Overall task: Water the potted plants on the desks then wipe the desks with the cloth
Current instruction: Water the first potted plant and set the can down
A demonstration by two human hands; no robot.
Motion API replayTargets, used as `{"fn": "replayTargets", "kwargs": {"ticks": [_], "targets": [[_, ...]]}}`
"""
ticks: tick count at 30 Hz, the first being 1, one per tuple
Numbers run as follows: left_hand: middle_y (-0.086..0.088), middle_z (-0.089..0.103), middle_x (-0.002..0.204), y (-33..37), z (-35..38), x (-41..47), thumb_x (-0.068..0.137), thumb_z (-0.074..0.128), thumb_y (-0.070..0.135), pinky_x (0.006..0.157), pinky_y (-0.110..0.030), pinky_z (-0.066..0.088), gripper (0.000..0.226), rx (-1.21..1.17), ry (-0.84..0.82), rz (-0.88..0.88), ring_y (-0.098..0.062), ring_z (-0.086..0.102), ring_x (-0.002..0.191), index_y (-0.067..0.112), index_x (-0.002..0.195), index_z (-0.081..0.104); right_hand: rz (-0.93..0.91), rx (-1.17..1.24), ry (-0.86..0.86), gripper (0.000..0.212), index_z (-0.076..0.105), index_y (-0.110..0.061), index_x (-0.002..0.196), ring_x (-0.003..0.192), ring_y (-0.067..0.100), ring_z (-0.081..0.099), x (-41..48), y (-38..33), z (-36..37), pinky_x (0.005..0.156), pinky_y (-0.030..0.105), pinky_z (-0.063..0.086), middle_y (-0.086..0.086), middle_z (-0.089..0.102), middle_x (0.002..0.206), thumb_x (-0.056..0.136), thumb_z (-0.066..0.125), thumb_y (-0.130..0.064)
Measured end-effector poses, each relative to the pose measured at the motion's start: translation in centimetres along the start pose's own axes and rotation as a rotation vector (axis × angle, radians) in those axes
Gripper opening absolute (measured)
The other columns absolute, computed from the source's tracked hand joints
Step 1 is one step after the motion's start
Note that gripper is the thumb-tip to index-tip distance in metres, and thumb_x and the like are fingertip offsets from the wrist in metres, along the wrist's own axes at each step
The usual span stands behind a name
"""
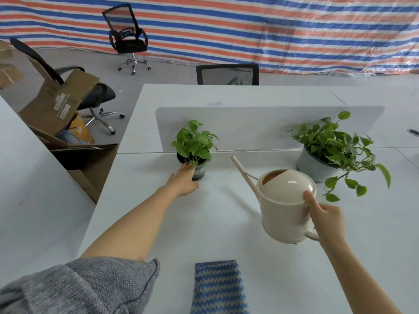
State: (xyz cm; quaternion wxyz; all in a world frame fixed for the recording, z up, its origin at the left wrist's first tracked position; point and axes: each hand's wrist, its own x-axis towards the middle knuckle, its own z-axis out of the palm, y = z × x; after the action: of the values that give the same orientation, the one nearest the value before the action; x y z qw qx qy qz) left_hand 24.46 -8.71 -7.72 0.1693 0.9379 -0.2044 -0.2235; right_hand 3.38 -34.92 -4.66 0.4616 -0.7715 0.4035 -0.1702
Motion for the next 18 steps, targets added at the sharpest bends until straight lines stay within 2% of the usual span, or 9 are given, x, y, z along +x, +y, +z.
{"fn": "replayTargets", "kwargs": {"ticks": [3,5,9,12,18], "targets": [[0.0,0.0,0.159,-0.2,0.2,-0.6,0.087,0.047,0.017,0.117,-0.047,0.016,0.077,-0.006,0.038,0.053,-0.017,0.002,0.147,0.021,0.149,0.003,0.018,0.023,0.037,0.053,0.032,-0.011,0.05,0.057,0.023,0.029,-0.5,1.7,-0.3,0.054,0.032,0.019,0.009,0.029,0.056,0.084,0.057,-0.042],[-0.004,0.001,0.159,-0.4,0.7,-1.6,0.088,0.047,0.014,0.117,-0.042,0.019,0.071,0.022,0.06,0.081,-0.019,0.005,0.147,0.013,0.149,0.01,0.043,0.044,0.06,0.052,0.033,-0.01,0.052,0.058,0.023,0.03,-0.8,2.9,-0.5,0.054,0.032,0.019,0.009,0.029,0.057,0.085,0.057,-0.042],[-0.005,-0.002,0.159,-1.6,3.0,-3.9,0.091,0.045,0.015,0.117,-0.034,0.014,0.067,-0.02,0.064,0.035,-0.02,0.001,0.147,0.009,0.148,0.01,0.075,0.112,0.105,0.051,0.039,-0.008,0.054,0.059,0.024,0.03,-1.4,4.9,-0.4,0.055,0.03,0.021,0.01,0.03,0.059,0.084,0.057,-0.045],[-0.004,-0.006,0.159,-2.7,5.6,-5.6,0.094,0.043,0.017,0.118,-0.034,0.01,0.066,-0.073,0.007,-0.042,-0.021,-0.004,0.147,0.011,0.149,0.006,0.096,0.167,0.112,0.048,0.045,-0.005,0.058,0.058,0.024,0.031,-1.9,5.6,-0.2,0.054,0.03,0.023,0.012,0.032,0.06,0.087,0.054,-0.042],[-0.003,-0.007,0.159,-4.0,10.0,-9.2,0.096,0.04,0.02,0.119,-0.034,0.007,0.065,-0.096,-0.087,-0.112,-0.02,-0.006,0.147,0.014,0.149,0.002,0.14,0.278,0.125,0.053,0.03,-0.013,0.048,0.054,0.02,0.028,-3.4,6.2,0.0,0.053,0.029,0.021,0.004,0.027,0.052,0.09,0.051,-0.037]]}}
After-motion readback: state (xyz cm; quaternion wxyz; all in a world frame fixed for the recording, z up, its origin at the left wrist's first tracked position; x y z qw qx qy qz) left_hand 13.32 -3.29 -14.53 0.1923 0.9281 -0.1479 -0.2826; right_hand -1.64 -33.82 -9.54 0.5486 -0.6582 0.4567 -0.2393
